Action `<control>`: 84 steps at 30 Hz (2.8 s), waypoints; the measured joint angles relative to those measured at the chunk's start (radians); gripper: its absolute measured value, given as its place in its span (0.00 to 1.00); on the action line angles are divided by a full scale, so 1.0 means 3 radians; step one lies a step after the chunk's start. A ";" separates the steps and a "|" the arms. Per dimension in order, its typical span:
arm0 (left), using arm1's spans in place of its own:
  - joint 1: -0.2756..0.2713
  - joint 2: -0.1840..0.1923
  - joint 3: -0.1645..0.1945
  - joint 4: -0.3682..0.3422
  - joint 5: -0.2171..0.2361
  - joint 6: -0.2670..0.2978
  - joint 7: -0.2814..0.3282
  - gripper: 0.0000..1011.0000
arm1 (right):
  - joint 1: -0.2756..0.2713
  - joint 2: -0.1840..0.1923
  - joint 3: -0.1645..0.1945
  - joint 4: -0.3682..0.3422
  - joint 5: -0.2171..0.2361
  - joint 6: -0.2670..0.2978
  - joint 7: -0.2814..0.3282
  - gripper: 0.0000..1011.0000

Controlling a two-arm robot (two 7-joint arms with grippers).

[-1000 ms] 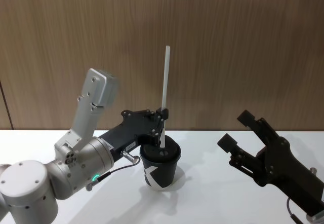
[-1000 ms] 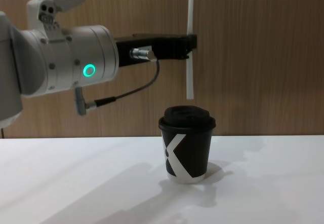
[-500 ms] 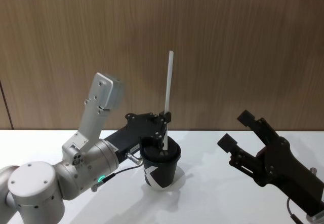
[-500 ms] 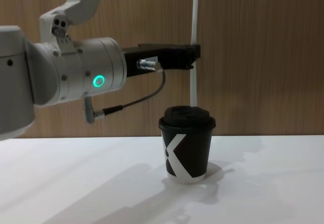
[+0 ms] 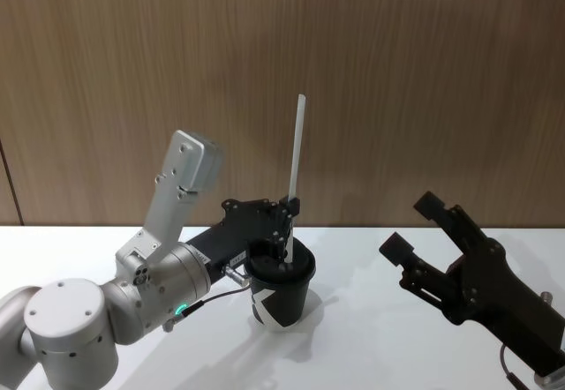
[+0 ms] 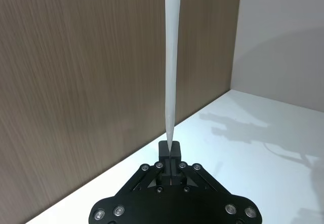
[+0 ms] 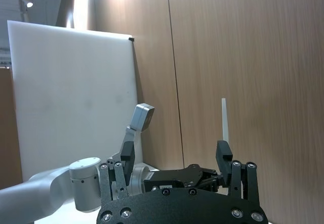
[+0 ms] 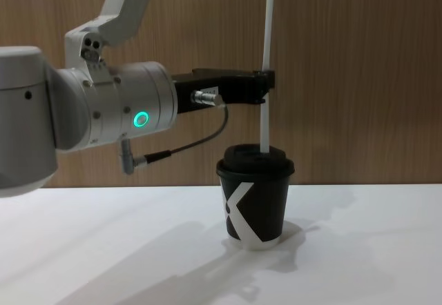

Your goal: Pick up the straw with one hand, pass it to the other hand, and insert it into the cup.

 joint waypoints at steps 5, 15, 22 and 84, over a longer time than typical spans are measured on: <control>-0.0025 -0.0022 0.0003 0.0061 0.0017 -0.0011 -0.0036 0.00 | 0.0000 0.0000 0.0000 0.0000 0.0000 0.0000 0.0000 0.99; -0.0049 -0.0047 0.0000 0.0135 0.0038 -0.0016 -0.0103 0.00 | 0.0000 0.0000 0.0000 0.0000 0.0000 0.0000 0.0000 0.99; -0.0041 -0.0046 -0.0017 0.0139 0.0051 -0.0014 -0.0130 0.00 | 0.0000 0.0000 0.0000 0.0000 0.0000 0.0000 0.0000 0.99; 0.0301 0.0100 -0.0239 -0.0347 0.0137 -0.0150 -0.0142 0.99 | 0.0000 0.0013 -0.0002 -0.0109 -0.0125 0.0151 -0.0341 0.99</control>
